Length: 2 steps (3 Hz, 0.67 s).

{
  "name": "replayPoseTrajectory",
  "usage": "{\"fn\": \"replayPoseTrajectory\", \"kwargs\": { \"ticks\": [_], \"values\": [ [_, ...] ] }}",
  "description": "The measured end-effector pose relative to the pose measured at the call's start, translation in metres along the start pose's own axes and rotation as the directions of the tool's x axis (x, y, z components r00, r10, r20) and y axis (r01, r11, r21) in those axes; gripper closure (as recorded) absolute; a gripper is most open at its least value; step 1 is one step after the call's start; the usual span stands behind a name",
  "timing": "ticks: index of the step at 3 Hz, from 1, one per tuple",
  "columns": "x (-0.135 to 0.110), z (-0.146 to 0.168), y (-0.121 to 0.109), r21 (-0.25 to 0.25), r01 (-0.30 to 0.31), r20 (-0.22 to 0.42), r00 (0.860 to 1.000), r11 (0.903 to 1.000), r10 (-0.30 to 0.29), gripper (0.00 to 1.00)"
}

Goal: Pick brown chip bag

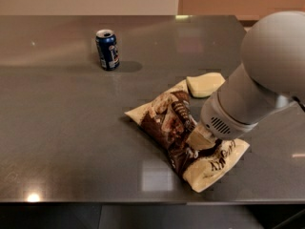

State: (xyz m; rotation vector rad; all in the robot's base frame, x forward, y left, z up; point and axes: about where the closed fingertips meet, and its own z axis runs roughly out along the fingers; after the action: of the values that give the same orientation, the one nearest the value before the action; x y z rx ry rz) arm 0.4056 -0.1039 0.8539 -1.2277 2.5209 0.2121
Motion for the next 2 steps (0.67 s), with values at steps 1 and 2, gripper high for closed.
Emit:
{"fn": "replayPoseTrajectory", "kwargs": {
  "ticks": [1, 2],
  "values": [
    [-0.006, -0.02, -0.003, 0.001, -0.018, 0.042, 0.999, 0.9998, 0.018, 1.0],
    [-0.013, -0.049, -0.008, 0.009, -0.026, 0.096, 0.995, 0.9996, 0.025, 1.0]
  ]
}}
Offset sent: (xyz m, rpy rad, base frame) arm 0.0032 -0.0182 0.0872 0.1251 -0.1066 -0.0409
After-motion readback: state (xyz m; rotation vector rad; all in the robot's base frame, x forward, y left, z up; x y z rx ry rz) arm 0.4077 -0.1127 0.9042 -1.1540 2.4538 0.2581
